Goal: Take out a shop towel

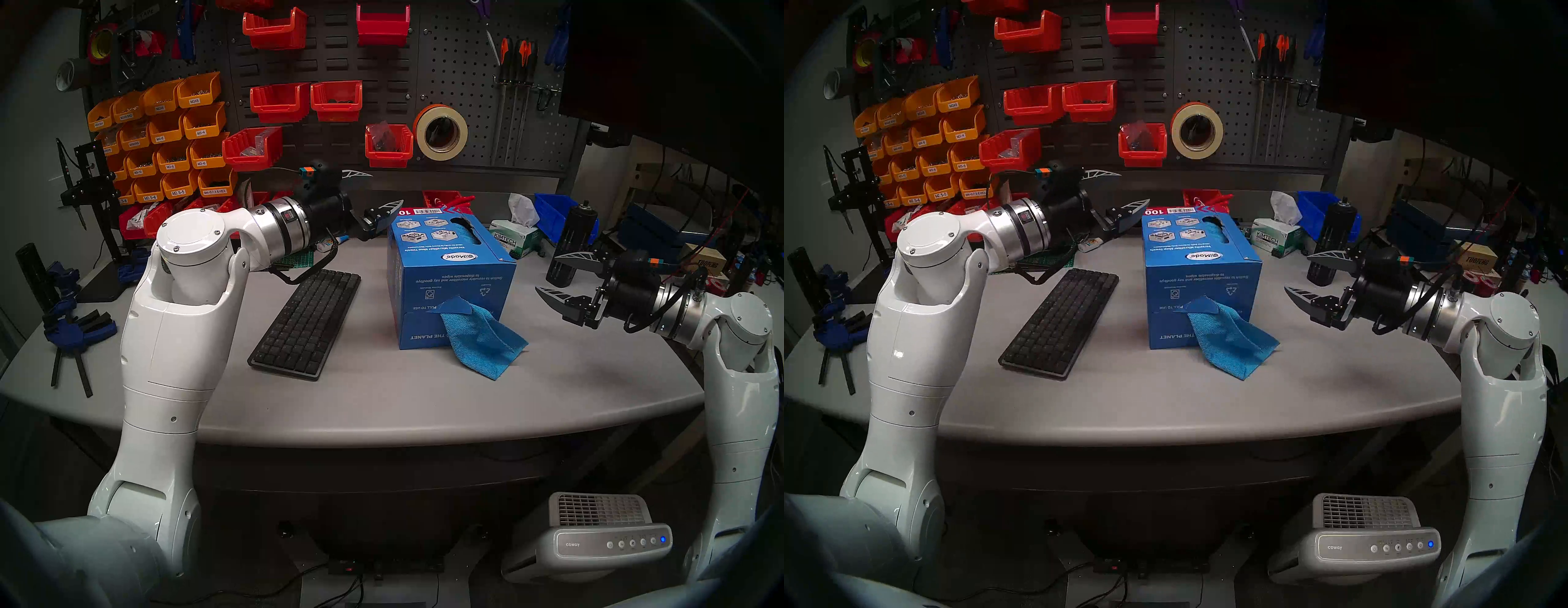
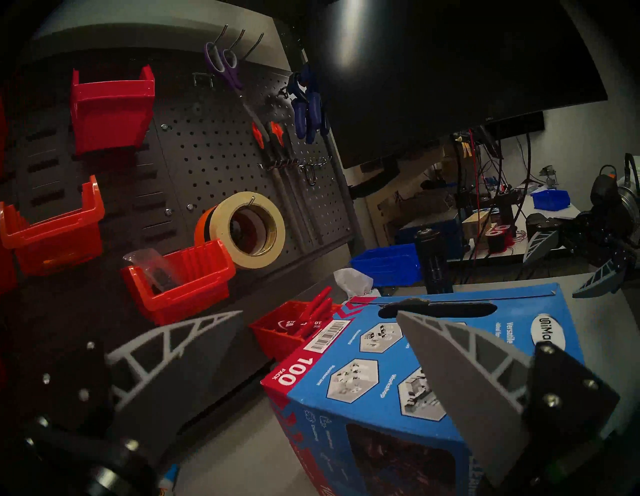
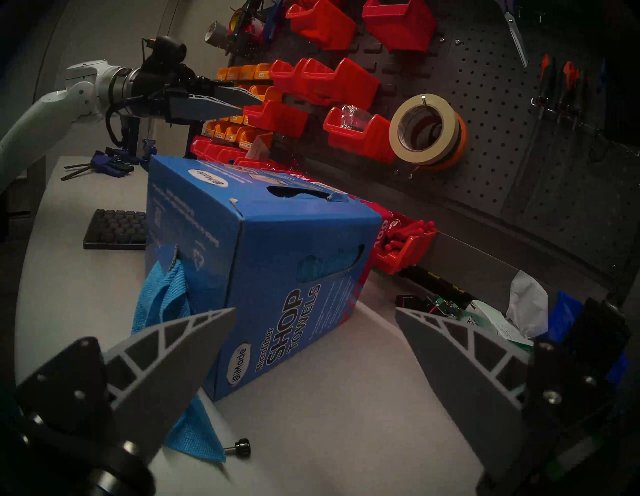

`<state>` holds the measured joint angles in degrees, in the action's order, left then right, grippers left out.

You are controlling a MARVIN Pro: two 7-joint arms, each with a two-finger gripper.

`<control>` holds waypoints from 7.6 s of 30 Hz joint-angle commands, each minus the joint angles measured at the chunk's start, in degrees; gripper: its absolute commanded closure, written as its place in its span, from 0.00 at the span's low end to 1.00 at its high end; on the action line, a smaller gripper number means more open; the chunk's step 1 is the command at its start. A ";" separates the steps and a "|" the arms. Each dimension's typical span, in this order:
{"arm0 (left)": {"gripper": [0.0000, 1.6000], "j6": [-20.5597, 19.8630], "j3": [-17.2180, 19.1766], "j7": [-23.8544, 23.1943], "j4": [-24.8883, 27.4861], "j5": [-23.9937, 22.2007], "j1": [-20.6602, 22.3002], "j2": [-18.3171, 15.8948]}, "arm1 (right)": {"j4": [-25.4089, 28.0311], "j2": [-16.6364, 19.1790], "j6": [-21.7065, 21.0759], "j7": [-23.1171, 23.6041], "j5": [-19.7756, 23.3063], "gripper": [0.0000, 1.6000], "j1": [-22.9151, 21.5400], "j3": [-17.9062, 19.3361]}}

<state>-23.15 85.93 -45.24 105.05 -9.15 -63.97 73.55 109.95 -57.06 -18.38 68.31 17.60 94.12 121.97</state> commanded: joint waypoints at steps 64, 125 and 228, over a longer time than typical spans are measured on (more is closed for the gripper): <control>0.00 -12.20 -11.20 -23.05 -17.40 -3.04 16.04 -4.55 | 22.33 -16.44 -9.74 -12.02 -6.32 0.00 11.64 -8.04; 0.00 -9.96 -11.09 -21.74 -18.67 -3.38 15.79 -3.88 | 20.09 -16.16 -9.49 -12.89 -7.47 1.00 11.16 -13.28; 0.00 -7.26 -9.57 -20.65 -16.37 -7.15 13.39 -5.25 | 22.39 2.09 -10.89 -23.80 -1.00 1.00 -0.48 4.32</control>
<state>-30.44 75.78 -66.16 87.62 -15.96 -50.68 68.06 132.54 -60.87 -30.37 48.09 15.01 99.54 128.35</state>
